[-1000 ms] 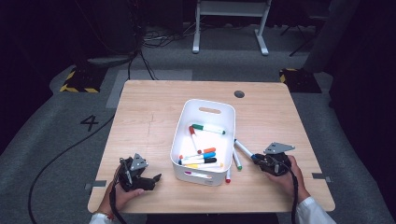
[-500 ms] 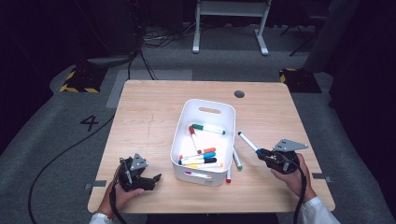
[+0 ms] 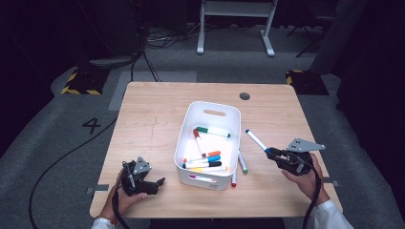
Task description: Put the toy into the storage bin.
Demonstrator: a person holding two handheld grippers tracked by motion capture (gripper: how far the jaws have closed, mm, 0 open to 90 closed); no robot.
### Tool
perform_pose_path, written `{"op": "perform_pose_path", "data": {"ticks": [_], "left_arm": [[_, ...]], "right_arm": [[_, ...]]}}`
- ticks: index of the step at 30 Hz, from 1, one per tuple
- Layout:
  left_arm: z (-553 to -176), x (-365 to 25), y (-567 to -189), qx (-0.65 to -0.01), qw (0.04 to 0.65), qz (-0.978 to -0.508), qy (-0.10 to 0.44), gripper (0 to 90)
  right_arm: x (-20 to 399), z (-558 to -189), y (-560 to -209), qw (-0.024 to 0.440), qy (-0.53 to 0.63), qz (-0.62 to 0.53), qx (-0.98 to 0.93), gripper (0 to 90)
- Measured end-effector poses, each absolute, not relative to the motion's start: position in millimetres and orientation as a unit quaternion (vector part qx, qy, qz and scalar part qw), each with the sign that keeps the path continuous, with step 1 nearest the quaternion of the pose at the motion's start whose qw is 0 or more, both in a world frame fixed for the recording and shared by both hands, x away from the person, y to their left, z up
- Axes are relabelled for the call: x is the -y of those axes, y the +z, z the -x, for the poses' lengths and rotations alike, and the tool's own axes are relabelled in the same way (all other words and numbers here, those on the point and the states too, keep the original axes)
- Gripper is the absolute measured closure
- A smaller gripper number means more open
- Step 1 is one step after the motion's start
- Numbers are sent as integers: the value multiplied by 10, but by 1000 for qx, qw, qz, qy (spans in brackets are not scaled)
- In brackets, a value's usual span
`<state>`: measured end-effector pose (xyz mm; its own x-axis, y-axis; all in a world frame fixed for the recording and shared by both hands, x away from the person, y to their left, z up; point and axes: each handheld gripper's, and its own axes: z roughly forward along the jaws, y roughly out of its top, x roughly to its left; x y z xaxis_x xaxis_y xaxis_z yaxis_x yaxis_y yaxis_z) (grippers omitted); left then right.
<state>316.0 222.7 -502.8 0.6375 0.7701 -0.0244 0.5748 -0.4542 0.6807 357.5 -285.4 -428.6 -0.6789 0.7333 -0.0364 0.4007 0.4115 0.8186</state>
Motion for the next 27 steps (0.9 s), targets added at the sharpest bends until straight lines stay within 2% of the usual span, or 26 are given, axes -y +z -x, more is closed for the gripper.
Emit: {"op": "perform_pose_path", "data": {"ticks": [14, 27], "left_arm": [[-3160, -2227, -5028, -400, 336, -840, 145, 142], [-3160, -2227, -5027, -400, 336, -840, 145, 142]], "right_arm": [[2845, -3560, -3905, 211, 446, -316, -811, 750], [2519, -3609, -3522, 205, 456, -259, -826, 750]]}}
